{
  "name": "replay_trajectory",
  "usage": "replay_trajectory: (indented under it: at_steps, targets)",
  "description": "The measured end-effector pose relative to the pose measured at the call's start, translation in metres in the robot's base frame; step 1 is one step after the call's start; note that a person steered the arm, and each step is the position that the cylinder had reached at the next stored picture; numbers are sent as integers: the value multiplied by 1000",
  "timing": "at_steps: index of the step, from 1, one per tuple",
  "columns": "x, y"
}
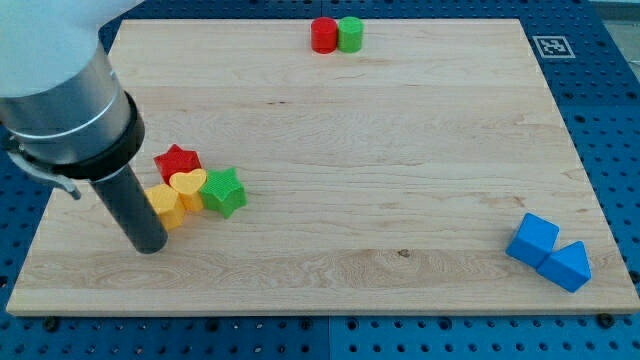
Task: Move the yellow hexagon and the yellow heart close to the red star
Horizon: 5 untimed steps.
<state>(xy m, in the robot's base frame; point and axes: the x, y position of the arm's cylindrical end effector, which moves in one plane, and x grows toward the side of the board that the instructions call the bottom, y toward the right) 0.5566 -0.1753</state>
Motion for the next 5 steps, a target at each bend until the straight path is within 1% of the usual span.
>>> replay_trajectory:
  at_steps: [1,5]
  targets:
    - [-6,0]
    - [-55,1]
